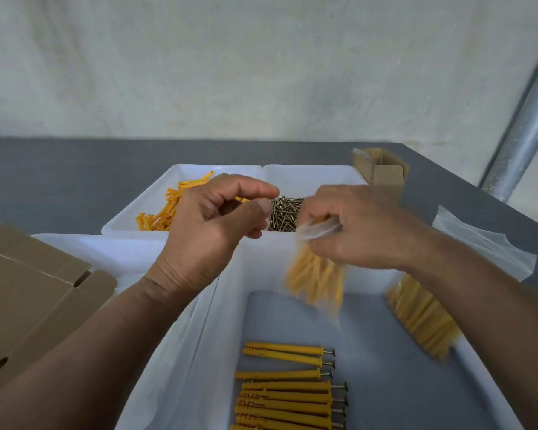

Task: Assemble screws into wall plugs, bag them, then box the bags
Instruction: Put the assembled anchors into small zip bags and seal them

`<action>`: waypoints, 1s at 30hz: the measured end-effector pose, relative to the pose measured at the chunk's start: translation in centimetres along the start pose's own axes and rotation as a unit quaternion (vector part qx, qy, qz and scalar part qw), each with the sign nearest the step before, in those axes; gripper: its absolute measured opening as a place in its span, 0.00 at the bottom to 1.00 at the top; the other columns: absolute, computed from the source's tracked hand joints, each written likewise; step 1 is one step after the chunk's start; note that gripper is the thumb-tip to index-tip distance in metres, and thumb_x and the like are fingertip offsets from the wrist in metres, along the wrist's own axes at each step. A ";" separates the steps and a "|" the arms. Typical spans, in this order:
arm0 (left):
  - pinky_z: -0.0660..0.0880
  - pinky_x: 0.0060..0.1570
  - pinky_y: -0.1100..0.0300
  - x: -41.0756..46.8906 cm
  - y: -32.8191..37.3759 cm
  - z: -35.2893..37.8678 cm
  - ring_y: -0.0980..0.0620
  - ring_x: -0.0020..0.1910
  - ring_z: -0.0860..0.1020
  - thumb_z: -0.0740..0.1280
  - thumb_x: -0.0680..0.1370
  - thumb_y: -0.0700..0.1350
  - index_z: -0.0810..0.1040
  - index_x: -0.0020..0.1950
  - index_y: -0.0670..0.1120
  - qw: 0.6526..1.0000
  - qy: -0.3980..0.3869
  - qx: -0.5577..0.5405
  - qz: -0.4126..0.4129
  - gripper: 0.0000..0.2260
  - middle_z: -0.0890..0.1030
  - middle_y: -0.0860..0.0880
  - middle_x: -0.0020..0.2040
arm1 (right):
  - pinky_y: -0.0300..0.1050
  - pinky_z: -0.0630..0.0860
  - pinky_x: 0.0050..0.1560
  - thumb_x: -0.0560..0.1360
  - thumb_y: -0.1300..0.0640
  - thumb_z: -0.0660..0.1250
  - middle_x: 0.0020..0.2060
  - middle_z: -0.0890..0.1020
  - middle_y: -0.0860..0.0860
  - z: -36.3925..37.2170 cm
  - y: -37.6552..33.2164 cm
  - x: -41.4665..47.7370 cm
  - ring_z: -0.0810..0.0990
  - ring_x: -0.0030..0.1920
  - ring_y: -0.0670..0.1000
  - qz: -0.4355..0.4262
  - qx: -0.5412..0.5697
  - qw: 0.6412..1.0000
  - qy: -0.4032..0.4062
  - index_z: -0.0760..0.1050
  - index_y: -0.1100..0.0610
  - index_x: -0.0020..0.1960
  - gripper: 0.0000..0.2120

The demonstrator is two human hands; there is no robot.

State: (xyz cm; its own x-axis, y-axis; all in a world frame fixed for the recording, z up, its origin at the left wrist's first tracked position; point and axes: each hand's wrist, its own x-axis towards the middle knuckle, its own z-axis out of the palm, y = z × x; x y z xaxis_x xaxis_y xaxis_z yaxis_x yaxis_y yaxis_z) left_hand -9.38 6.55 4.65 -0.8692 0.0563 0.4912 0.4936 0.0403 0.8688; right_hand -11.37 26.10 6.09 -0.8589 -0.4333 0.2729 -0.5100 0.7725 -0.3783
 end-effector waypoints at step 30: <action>0.73 0.37 0.64 0.2 -2.8 0.3 0.60 0.40 0.79 0.73 0.71 0.41 0.77 0.53 0.58 0.950 -0.115 0.259 -0.134 0.16 0.79 0.57 0.48 | 0.44 0.73 0.54 0.69 0.53 0.74 0.52 0.77 0.43 0.6 -0.2 0.1 0.76 0.53 0.45 -0.026 0.040 0.998 -0.044 0.79 0.43 0.52 0.13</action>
State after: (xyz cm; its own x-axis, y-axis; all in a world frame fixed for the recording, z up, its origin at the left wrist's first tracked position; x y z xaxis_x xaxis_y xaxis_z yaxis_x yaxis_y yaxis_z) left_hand -10.91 6.71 2.34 -0.9659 0.1884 0.1777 0.2546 0.5654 0.7845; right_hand -11.38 25.59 5.65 -0.8299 -0.5144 0.2162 -0.5535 0.7098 -0.4358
